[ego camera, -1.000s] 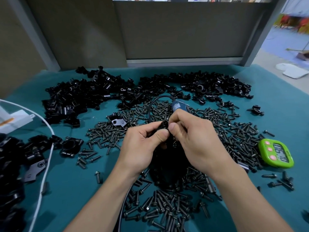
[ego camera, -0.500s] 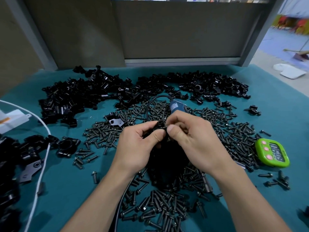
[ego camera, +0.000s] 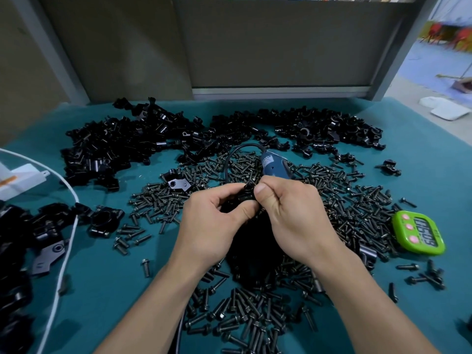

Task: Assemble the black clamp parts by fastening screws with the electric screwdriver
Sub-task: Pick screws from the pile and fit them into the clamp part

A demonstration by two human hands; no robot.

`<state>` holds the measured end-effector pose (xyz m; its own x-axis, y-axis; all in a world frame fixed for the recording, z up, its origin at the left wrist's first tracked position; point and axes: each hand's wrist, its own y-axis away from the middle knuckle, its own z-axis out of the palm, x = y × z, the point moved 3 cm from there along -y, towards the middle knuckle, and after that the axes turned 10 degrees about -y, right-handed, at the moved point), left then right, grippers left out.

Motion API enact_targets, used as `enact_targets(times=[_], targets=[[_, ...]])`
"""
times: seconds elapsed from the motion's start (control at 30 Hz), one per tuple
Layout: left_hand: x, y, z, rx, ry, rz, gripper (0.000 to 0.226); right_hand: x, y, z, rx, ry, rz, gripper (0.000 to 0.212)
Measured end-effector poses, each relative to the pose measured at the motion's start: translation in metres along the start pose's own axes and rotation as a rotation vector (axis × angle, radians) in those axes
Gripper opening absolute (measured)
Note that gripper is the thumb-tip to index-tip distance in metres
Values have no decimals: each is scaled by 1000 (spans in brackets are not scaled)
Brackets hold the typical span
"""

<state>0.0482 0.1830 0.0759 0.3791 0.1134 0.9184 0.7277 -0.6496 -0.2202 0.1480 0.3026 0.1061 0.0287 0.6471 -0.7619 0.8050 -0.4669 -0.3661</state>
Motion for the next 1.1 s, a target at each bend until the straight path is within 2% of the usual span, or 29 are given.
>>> enact_targets(times=[0.1, 0.2, 0.37, 0.47, 0.53, 0.63, 0.67, 0.87, 1.1], targets=[[-2, 2, 5, -89, 0, -7, 27, -1, 2, 0, 6, -9, -1, 47], [2, 3, 6, -95, -21, 16, 22, -3, 3, 2, 37, 14, 0, 50], [8, 7, 1, -12, -183, 89, 37, 0, 4, 6, 46, 27, 131, 51], [9, 8, 1, -21, -250, 85, 41, 0, 4, 4, 37, -30, 143, 50], [6, 5, -3, -34, -250, 68, 41, -2, 5, 1, -6, -76, 121, 43], [1, 1, -7, -43, -233, -1, 35, -3, 3, -5, -87, -124, 103, 16], [1, 0, -7, -50, -223, -18, 34, -2, 3, -6, -103, -127, 93, 14], [1, 0, -4, -61, -170, -37, 29, -2, 3, -6, -116, -108, 36, 13], [2, 2, -8, -21, -275, -44, 28, -5, 8, 7, -85, -109, 34, 21]])
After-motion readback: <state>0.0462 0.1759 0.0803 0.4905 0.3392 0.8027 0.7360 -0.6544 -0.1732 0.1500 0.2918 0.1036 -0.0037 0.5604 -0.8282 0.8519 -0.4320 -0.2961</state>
